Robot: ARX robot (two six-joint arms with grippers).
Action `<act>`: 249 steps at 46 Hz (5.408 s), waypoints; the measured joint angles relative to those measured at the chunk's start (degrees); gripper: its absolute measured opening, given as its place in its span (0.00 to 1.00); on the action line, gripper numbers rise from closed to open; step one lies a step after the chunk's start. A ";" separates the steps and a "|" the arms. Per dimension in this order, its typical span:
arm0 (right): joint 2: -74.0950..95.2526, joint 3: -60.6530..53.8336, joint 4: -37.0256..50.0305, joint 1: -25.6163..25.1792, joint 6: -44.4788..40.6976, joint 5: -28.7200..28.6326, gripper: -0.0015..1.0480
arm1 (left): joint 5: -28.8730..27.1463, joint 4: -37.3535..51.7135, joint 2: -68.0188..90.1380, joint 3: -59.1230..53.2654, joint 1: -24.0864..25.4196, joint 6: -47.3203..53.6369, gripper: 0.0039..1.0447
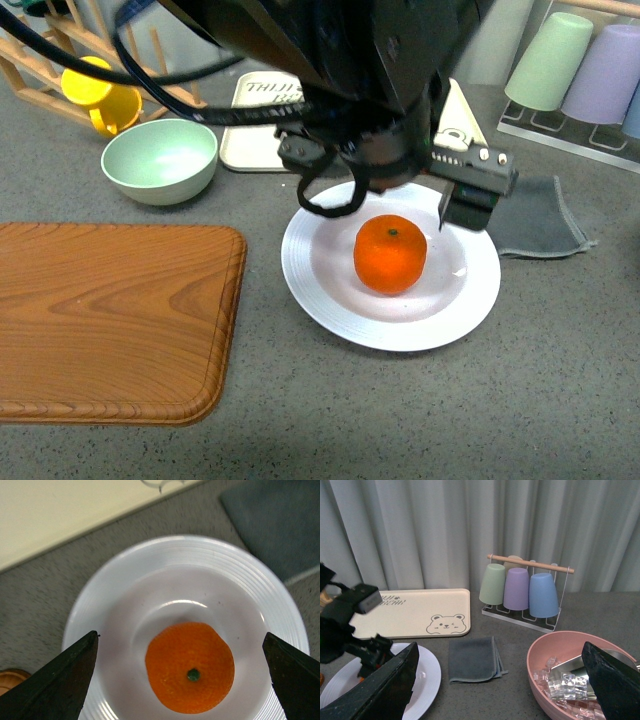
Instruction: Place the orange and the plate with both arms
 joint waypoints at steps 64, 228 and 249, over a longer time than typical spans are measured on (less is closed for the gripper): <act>0.00 0.00 0.00 0.00 0.00 -0.13 0.91 | 2.99 61.31 -57.99 -73.72 30.16 7.28 0.04; 124.61 40.81 35.54 -1.01 30.69 -33.83 0.91 | 9.97 2.10 -124.26 -78.90 37.13 7.45 0.94; 127.25 45.40 35.01 3.13 33.75 -31.95 0.91 | 9.97 2.10 -124.26 -78.90 37.13 7.45 0.94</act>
